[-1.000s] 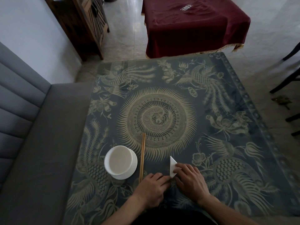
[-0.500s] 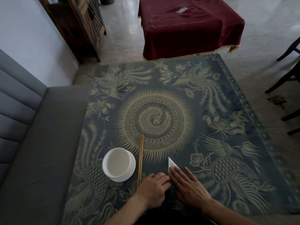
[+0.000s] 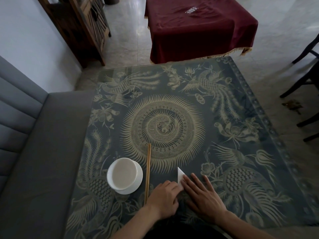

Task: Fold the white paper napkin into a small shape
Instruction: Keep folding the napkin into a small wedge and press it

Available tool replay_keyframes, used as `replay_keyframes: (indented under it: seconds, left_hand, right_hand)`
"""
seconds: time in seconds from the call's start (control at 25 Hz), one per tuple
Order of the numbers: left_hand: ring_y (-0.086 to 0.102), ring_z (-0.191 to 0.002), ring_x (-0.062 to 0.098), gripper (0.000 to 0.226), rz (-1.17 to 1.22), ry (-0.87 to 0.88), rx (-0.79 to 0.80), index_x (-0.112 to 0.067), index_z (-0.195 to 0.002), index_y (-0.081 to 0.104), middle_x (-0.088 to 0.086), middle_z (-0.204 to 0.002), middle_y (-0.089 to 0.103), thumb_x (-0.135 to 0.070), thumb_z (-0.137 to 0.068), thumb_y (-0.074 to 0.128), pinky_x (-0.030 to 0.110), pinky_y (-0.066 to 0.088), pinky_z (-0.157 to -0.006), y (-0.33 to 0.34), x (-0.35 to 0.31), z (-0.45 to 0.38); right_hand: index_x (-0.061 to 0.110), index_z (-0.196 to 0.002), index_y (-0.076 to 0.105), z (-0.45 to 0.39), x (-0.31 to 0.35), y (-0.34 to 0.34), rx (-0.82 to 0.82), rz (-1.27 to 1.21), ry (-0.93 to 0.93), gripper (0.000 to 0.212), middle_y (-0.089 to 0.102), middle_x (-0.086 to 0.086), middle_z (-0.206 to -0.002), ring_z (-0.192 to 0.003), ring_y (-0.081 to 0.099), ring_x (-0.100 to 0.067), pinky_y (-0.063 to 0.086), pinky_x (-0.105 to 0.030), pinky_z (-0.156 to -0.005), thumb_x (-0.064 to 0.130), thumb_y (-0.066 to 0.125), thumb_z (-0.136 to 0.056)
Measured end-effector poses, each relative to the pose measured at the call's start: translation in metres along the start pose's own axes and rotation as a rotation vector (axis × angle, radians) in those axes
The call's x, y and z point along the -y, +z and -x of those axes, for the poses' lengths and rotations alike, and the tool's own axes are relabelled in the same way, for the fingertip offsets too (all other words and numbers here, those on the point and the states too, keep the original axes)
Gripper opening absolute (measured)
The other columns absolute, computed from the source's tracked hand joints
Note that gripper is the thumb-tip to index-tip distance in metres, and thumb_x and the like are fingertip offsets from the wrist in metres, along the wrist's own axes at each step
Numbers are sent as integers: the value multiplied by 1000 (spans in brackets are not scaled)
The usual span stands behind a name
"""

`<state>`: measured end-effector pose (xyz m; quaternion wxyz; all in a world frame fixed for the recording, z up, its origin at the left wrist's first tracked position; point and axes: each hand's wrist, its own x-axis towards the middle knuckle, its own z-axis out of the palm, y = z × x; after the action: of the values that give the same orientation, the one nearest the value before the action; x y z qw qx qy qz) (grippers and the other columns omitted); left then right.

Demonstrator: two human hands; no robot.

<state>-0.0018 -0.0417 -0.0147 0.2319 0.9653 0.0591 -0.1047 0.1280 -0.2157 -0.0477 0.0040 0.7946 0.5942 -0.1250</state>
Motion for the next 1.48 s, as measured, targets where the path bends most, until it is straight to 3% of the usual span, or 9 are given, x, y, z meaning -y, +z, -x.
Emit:
replay_keyframes:
  seconds: [0.12,0.2,0.32,0.44,0.68,0.88,1.12,1.48]
  left_hand:
    - [52,-111,23,39,120,-139,34,-21,-128,50,2,-118,59,-27,-90,43,40,47,-90,-6,-3,-19]
    - [49,-118,23,47,124,-188,96,-24,-142,36,3,-128,56,-29,-96,40,42,46,-93,-9,-1,-28]
    - [43,-120,29,60,-49,-178,242,-23,-154,8,8,-135,47,-27,-101,36,48,45,-92,-10,1,-37]
    - [46,-114,31,67,-234,-142,278,-18,-154,1,10,-136,45,-23,-99,39,47,44,-89,-10,-1,-39]
    - [48,-109,32,81,-457,-215,215,-20,-154,-2,13,-125,49,-21,-93,51,45,41,-85,-16,11,-43]
    - [45,-113,32,86,-358,-312,190,-28,-154,-3,13,-133,42,-22,-91,55,46,40,-89,-14,7,-40]
    - [35,-116,35,84,-353,-189,168,-24,-153,5,14,-134,33,-15,-87,56,46,39,-89,-5,3,-19]
    - [40,-108,37,76,-337,-9,200,-27,-151,12,16,-125,39,-23,-87,54,50,38,-85,5,5,18]
  right_hand:
    - [22,-151,36,0,-3,-1,30,7,3,64,27,3,-159,-147,14,-21,18,-54,-109,57,36,-97]
    - [22,-152,32,-1,-5,-1,45,-8,4,67,26,2,-160,-147,13,-22,17,-54,-109,58,37,-96]
    - [24,-155,22,-1,-6,1,47,-29,6,71,22,0,-161,-148,16,-24,15,-52,-111,59,38,-96]
    - [25,-157,15,0,-7,4,55,-35,7,73,20,-1,-162,-148,18,-24,14,-51,-112,61,36,-97]
    - [28,-155,21,0,-7,4,50,-35,-3,71,26,-1,-160,-147,21,-25,16,-52,-110,61,39,-96]
    - [28,-154,25,0,-6,1,44,-27,2,72,28,-1,-159,-146,20,-24,16,-51,-110,61,42,-94]
    - [27,-156,19,1,-4,-2,25,-4,7,75,26,0,-159,-146,22,-25,14,-51,-110,61,43,-94]
    - [26,-151,35,1,-3,-5,38,35,20,69,33,1,-157,-145,23,-22,9,-48,-112,62,45,-92]
